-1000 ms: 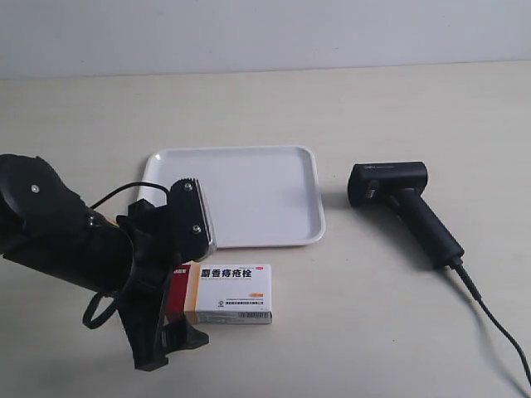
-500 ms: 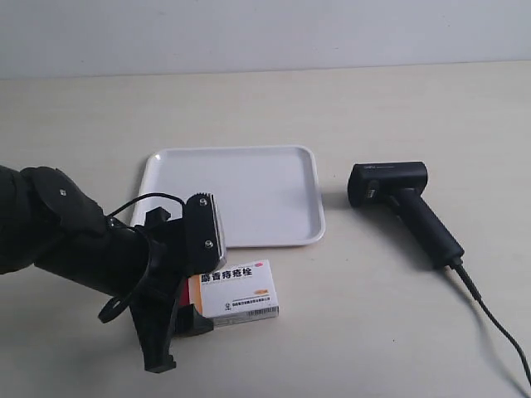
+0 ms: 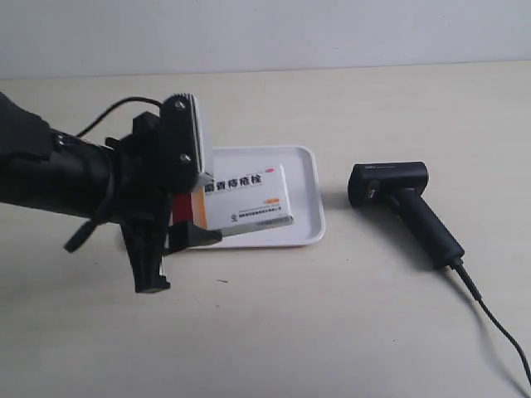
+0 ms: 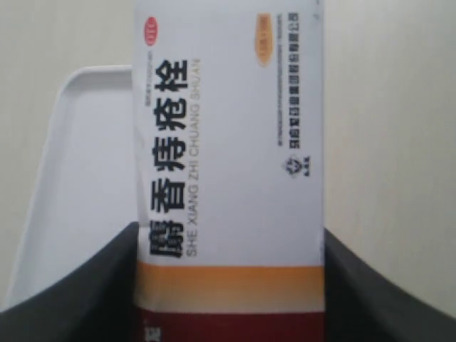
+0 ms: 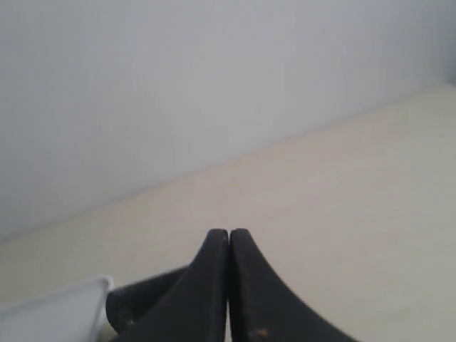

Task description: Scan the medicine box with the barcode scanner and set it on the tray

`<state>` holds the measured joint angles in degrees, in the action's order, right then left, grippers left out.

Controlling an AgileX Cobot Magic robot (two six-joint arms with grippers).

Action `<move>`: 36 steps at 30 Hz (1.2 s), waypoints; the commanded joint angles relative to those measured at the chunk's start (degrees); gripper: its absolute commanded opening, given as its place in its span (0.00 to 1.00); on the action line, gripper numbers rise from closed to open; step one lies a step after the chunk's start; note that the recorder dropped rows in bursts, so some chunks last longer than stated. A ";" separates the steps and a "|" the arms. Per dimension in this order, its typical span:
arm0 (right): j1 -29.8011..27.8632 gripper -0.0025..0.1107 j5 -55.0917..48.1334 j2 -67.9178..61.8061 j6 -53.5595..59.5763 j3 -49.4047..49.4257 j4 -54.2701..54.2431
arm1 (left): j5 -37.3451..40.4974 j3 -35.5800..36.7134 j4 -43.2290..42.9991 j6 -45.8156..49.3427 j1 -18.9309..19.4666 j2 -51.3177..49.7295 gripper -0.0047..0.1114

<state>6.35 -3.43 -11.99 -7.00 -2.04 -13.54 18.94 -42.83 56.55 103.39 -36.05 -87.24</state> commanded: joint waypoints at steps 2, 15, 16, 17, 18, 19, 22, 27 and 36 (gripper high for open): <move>1.50 0.03 3.43 -20.49 0.54 -3.39 0.03 | 6.47 -0.13 -2.46 2.86 7.46 -0.05 0.04; 14.99 0.67 9.21 -68.00 13.05 -23.15 0.61 | 0.69 -0.72 -2.36 10.52 10.86 -9.58 0.04; 14.99 0.71 9.21 -70.38 13.05 -24.33 0.61 | 1.24 -1.00 -2.36 10.52 10.86 -9.58 0.04; 14.99 0.74 9.21 -72.08 13.05 -25.21 0.61 | 1.93 -1.16 -2.36 10.52 10.86 -9.58 0.04; 14.99 0.75 9.11 -73.98 13.05 -26.20 0.61 | 2.34 -1.43 -2.36 10.52 10.86 -9.47 0.04; 14.99 0.76 9.11 -75.64 13.05 -27.11 0.61 | 2.43 -1.55 -2.09 10.52 10.86 -9.47 0.04; 14.99 0.75 8.24 -79.23 13.05 -29.25 1.63 | 2.58 -1.77 -1.82 10.52 10.86 -9.47 0.04; 14.99 0.75 7.93 -82.95 13.05 -30.34 1.73 | 2.58 -1.77 -1.82 10.52 10.86 -9.47 0.04; 18.55 0.75 11.51 -86.53 13.05 -31.86 2.67 | 3.57 -1.77 -1.71 10.52 10.86 -9.47 0.04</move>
<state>24.16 6.78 -96.89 5.50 -32.44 -11.84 21.00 -44.24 54.05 113.88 -25.28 -96.82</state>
